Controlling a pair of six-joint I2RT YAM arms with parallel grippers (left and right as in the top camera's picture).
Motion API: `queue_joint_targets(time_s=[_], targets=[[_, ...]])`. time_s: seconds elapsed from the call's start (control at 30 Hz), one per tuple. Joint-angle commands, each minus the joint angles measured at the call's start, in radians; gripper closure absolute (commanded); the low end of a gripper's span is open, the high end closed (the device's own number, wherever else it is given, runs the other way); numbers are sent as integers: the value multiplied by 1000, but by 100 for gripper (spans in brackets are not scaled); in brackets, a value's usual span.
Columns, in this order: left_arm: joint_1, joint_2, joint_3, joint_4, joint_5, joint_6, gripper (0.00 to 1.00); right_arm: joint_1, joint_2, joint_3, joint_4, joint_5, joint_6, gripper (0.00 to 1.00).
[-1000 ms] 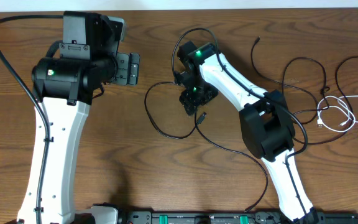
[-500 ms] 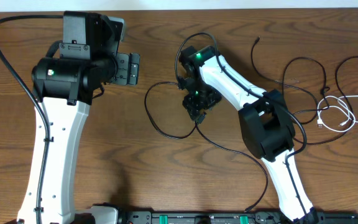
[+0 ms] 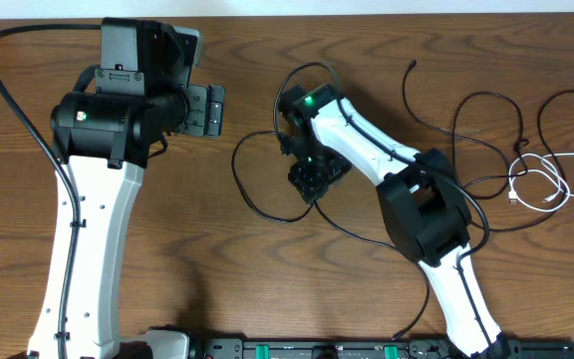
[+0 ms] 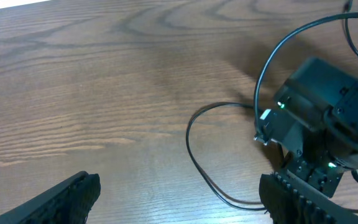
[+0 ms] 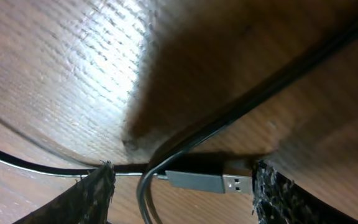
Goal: Untangle cables
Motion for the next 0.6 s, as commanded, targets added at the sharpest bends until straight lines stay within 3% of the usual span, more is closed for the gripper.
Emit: queue_joint_targets(time_s=[0.0,0.17,0.2,0.23,0.3,0.4,0.57], targets=[[4,8,5,-1,18,-12,13,11,34,-60,21,-22,8,32],[4,8,5,-1,18,-12,13,10,34,-69,29,-22,8,32],[4,8,5,-1,18,-12,13,9,34,-69,29,-22,8,39],[4,8,5,-1,18,-12,13,9,34,-69,31,-21,15,63],[4,8,5,-1,18,-12,13,9,34,-69,30,-21,14,83],[4,8,5,0,19,-12,13,1,34,-69,30,-21,17,99],[4,7,5,0,19,-12,13,-10,34,-69,31,-21,23,99]])
